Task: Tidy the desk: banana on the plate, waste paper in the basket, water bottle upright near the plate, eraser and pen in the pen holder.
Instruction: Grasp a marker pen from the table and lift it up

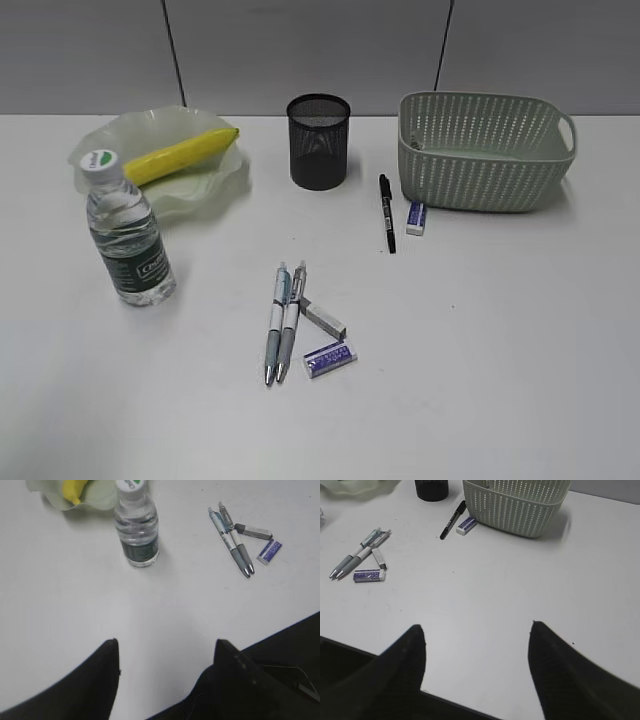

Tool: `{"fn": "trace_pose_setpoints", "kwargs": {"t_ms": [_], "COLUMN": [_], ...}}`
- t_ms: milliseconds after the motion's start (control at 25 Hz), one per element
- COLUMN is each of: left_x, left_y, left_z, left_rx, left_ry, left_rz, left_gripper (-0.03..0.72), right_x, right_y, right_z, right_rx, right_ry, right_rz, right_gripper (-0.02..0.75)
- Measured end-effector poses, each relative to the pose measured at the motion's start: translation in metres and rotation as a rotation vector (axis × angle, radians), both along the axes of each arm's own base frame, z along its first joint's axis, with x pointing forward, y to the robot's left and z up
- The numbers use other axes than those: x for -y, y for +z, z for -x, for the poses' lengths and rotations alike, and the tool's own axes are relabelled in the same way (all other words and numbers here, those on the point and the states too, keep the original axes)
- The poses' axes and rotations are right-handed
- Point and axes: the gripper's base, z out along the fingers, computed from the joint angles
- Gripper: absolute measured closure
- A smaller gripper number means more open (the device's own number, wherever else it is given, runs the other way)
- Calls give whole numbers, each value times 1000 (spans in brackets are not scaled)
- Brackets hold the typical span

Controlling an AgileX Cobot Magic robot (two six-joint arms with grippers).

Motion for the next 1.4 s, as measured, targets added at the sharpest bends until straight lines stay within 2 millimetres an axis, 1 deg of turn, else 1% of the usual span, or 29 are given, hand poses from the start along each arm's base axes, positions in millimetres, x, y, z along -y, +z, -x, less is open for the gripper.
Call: {"fn": "trace_pose_setpoints", "kwargs": {"t_ms": [160,320,400,480,600,680,760,840,960,1120,1200,1320,1360,1400], "left_x": [-13,-23,-27,-31,-34,-36,-36,-36,-36,-36,-36,-36,-36,-36], "left_y": [-29,-46,-52,-55,-56,-57,-57,-57,-57,-57,-57,-57,-57,-57], "left_z": [41,73,85,96,105,109,110,110,110,110,110,110,110,110], "left_rx": [83,211,269,328,382,408,413,413,413,414,414,414,414,414], "left_ry": [22,41,45,48,49,49,50,50,50,50,50,50,50,50], "left_rz": [45,105,121,128,141,148,149,150,150,150,150,150,150,150], "left_gripper": [245,252,269,293,326,333,334,335,339,342,342,342,342,342], "right_x": [0,0,0,0,0,-2,-5,-11,-25,-45,-56,-73,-82,-91], "right_y": [0,0,0,0,0,3,12,21,31,37,33,36,32,33], "right_z": [0,0,0,0,0,-5,-17,-33,-68,-130,-168,-217,-234,-248], "right_rx": [0,0,0,0,-2,-17,-16,-25,-101,-283,-391,-462,-492,-501], "right_ry": [0,0,0,1,3,5,18,53,123,155,161,178,188,197], "right_rz": [0,0,0,-1,-2,8,30,64,104,117,126,130,136,138], "right_gripper": [227,229,229,229,229,229,229,229,229,235,252,282,286,289]}}
